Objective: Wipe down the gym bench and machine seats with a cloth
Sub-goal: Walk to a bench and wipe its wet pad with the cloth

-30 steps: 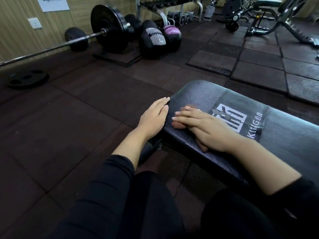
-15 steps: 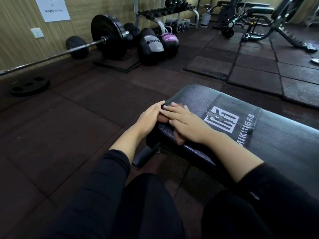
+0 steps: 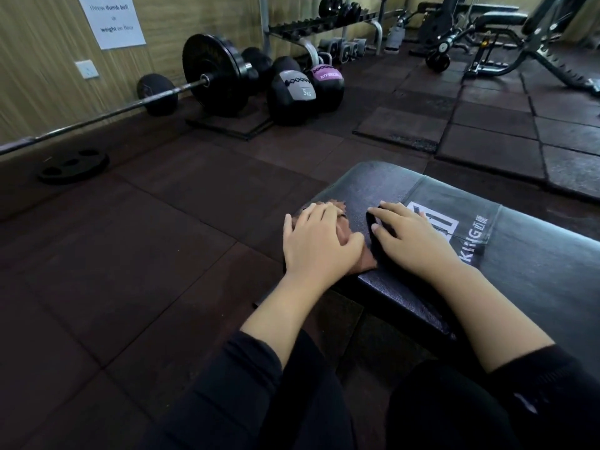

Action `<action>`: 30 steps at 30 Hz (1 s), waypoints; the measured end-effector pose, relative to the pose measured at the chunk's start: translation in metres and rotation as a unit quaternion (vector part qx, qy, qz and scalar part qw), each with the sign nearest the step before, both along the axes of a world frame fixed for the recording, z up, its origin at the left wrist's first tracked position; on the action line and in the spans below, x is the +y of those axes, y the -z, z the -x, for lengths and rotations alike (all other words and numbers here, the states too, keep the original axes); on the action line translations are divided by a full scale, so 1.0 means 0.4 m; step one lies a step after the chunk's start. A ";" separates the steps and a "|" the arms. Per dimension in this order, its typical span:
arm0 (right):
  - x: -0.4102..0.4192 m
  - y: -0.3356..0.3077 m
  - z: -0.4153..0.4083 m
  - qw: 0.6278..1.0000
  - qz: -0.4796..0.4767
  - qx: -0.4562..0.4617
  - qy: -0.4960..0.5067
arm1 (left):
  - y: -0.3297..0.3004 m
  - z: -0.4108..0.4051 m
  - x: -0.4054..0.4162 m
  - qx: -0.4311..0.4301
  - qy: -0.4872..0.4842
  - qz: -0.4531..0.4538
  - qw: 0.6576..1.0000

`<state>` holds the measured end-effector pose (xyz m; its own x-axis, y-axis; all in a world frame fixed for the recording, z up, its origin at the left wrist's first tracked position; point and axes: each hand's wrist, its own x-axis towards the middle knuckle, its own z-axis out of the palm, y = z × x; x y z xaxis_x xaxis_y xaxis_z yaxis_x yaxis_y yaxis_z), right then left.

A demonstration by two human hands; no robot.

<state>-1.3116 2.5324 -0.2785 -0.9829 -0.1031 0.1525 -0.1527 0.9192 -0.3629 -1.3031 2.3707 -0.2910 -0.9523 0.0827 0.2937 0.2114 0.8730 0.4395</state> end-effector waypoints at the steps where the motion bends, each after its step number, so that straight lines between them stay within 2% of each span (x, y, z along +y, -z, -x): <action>1: 0.003 -0.003 0.000 1.000 0.003 -0.002 -0.004 | -0.004 -0.001 -0.003 -0.003 0.016 0.008 1.000; 6: 0.018 -0.016 -0.006 0.999 0.036 -0.011 0.007 | 0.010 -0.008 0.003 0.038 0.091 0.077 0.992; 11: 0.014 -0.021 -0.010 0.999 0.038 -0.015 0.026 | -0.018 0.128 0.001 -0.036 0.086 0.103 0.990; 15: 0.017 -0.019 -0.014 0.998 0.046 -0.019 0.031 | -0.014 0.176 -0.059 -0.124 0.017 -0.037 0.991; 17: 0.017 -0.018 -0.016 0.998 0.046 -0.023 0.029 | 0.009 0.138 -0.092 -0.120 -0.018 -0.118 0.986; 19: 0.015 -0.018 -0.019 0.999 0.040 -0.026 0.025 | 0.041 0.071 -0.108 -0.074 -0.044 -0.175 0.981; 20: 0.014 -0.019 -0.020 0.999 0.037 -0.025 0.024 | 0.059 0.035 -0.107 -0.041 -0.048 -0.170 0.983; 22: 0.013 -0.023 -0.022 0.999 0.031 -0.022 0.024 | 0.080 -0.026 -0.081 0.028 -0.037 -0.097 0.994; 24: 0.012 -0.026 -0.023 0.999 0.028 -0.017 0.022 | 0.079 -0.050 -0.045 0.091 0.003 -0.016 0.996; 26: 0.011 -0.025 -0.021 0.999 0.031 -0.014 0.023 | 0.060 -0.025 -0.026 0.120 0.051 0.031 0.991; 28: 0.012 -0.021 -0.017 0.999 0.028 -0.014 0.025 | 0.028 0.024 -0.022 0.094 0.084 0.061 0.990; 30: 0.013 -0.018 -0.013 0.999 0.024 -0.016 0.029 | 0.000 0.086 -0.028 0.015 0.082 0.086 0.993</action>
<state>-1.3062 2.5375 -0.2715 -0.9914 -0.0396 0.1248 -0.0880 0.9075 -0.4108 -1.3374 2.3594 -0.2909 -0.9128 0.2878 0.2896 0.3681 0.8870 0.2787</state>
